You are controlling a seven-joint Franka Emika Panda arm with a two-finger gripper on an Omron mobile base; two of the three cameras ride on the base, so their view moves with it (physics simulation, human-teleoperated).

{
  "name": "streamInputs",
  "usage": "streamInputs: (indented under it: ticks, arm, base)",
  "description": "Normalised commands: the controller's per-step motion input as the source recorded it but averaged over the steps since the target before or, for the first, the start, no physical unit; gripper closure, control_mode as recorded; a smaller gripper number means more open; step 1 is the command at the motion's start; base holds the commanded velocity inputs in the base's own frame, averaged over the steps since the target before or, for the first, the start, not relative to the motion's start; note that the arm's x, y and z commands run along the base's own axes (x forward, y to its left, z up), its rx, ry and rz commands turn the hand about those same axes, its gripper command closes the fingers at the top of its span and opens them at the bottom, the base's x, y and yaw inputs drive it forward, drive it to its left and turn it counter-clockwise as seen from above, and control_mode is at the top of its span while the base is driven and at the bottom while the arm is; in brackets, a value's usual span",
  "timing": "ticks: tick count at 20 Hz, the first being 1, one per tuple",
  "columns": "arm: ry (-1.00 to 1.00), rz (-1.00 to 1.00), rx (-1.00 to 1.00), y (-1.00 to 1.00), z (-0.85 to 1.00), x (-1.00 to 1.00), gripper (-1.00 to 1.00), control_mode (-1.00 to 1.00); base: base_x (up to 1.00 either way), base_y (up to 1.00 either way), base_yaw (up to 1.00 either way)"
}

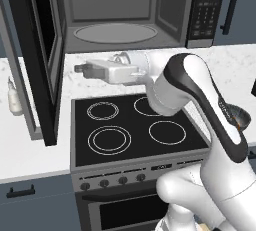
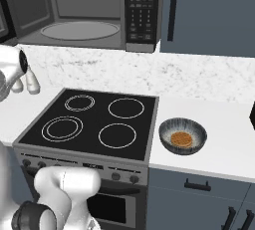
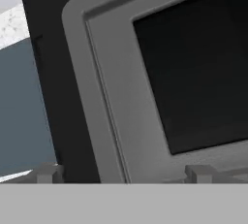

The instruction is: Open the microwave, place the bowl with waffle inside the microwave, then close the microwave door and turn it on.

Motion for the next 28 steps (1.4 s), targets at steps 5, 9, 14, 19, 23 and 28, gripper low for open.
streamInputs:
  ticks: [5,9,14,19,23,28]
  arm:
    - [-0.01,-0.21,0.00,-1.00,0.01,-0.60,-1.00,-1.00]
    - [0.01,-0.23,0.00,-1.00,0.09,-0.29,-1.00,-1.00]
    - [0.26,-0.36,-0.38,-0.11,0.36,0.11,-1.00,-1.00]
    - [0.45,-0.46,-0.35,-0.01,0.09,0.02,-1.00,-1.00]
    - [0.35,-0.39,-0.11,-0.46,-0.03,0.00,-1.00,-1.00]
    - [0.03,-0.27,0.01,-0.97,-0.57,-0.06,-1.00,-1.00]
  base:
    - [0.00,0.00,0.00]
    - [0.00,0.00,0.00]
    - [0.00,0.00,0.00]
    - [0.00,0.00,0.00]
    - [0.00,0.00,0.00]
    - [0.00,0.00,0.00]
